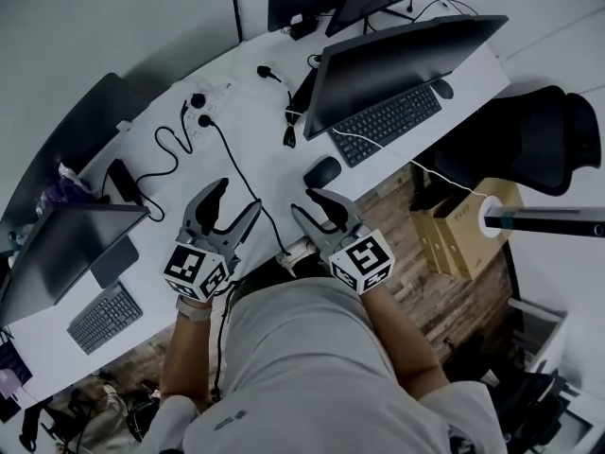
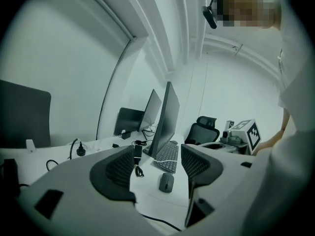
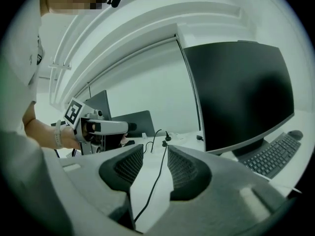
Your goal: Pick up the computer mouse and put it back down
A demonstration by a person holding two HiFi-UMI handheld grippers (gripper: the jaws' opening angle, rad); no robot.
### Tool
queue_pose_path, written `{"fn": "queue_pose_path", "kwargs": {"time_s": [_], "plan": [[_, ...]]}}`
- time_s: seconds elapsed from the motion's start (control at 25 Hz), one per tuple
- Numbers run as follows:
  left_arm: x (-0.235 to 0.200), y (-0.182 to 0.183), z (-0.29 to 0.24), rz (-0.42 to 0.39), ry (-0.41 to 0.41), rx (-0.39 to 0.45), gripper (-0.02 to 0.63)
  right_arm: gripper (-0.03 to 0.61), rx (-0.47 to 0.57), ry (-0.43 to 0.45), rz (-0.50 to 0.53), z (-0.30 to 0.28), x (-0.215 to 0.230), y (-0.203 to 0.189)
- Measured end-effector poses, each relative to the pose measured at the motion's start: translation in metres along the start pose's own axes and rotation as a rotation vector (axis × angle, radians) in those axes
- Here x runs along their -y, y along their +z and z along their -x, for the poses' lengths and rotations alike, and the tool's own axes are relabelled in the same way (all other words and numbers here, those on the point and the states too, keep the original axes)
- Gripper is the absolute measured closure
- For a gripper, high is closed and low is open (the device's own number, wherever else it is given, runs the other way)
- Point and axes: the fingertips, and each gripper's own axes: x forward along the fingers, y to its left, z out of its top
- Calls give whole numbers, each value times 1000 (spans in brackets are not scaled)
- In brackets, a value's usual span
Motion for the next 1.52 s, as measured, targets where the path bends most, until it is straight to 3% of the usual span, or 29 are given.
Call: {"fn": "queue_pose_path", "kwargs": {"time_s": [0.24, 0.64, 1.04, 1.52], "plan": [[1, 31, 25, -2, -2, 64, 321, 423, 51, 50, 42, -6, -18, 29], [12, 46, 41, -36, -30, 120, 321, 423, 112, 78, 112, -2, -38, 55], [19, 47, 34, -68, -41, 113, 321, 423, 126, 55, 165, 10, -41, 56], [25, 37, 25, -49, -66, 80, 321, 423, 127, 27, 144, 19, -35, 52]]}}
